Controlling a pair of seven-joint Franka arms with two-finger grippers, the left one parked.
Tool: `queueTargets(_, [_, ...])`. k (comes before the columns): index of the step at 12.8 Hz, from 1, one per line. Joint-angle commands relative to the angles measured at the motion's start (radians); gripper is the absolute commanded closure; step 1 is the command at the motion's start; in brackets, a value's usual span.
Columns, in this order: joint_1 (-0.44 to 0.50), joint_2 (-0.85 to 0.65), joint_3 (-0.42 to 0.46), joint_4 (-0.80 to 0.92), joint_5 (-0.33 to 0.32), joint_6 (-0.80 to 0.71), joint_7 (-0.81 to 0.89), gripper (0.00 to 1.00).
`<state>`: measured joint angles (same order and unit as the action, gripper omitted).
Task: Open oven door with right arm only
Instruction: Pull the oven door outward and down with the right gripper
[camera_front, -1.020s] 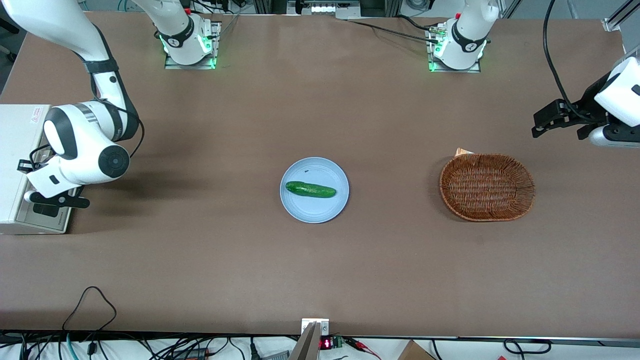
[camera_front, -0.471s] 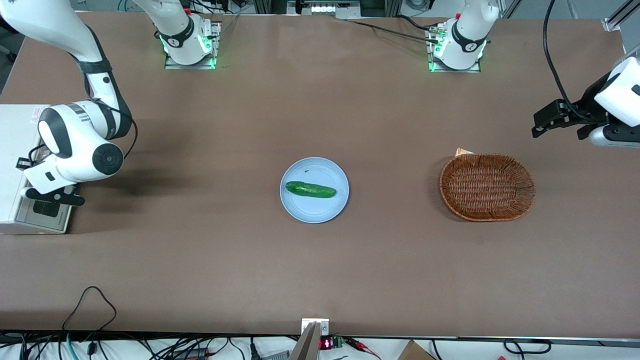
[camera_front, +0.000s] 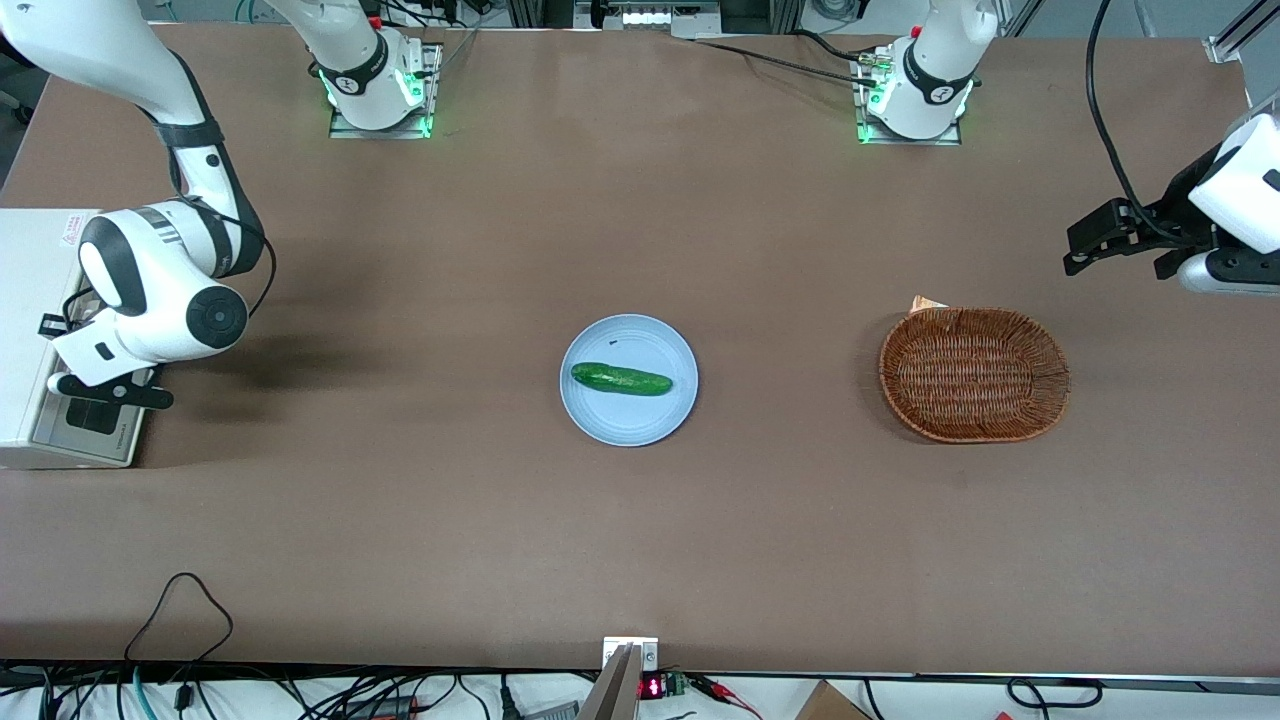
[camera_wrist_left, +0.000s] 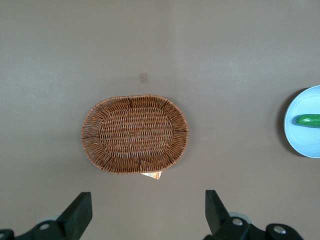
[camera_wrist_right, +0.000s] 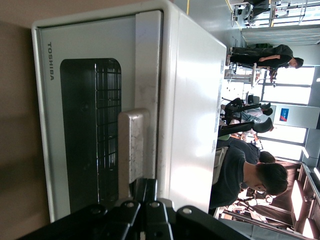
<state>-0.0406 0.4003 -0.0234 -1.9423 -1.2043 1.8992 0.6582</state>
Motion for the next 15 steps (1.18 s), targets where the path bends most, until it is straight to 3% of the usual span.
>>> queueTargets(1, [-0.015, 0.006, 0.008, -0.014, -0.026, 0.017, 0.05, 0.99])
queueTargets(8, [0.005, 0.026, 0.019, -0.01, -0.011, 0.038, 0.058, 0.99])
queueTargets(11, [0.03, 0.032, 0.019, -0.003, 0.058, 0.04, 0.058, 0.99])
queueTargets(15, [0.067, 0.067, 0.02, -0.003, 0.066, 0.04, 0.067, 0.99])
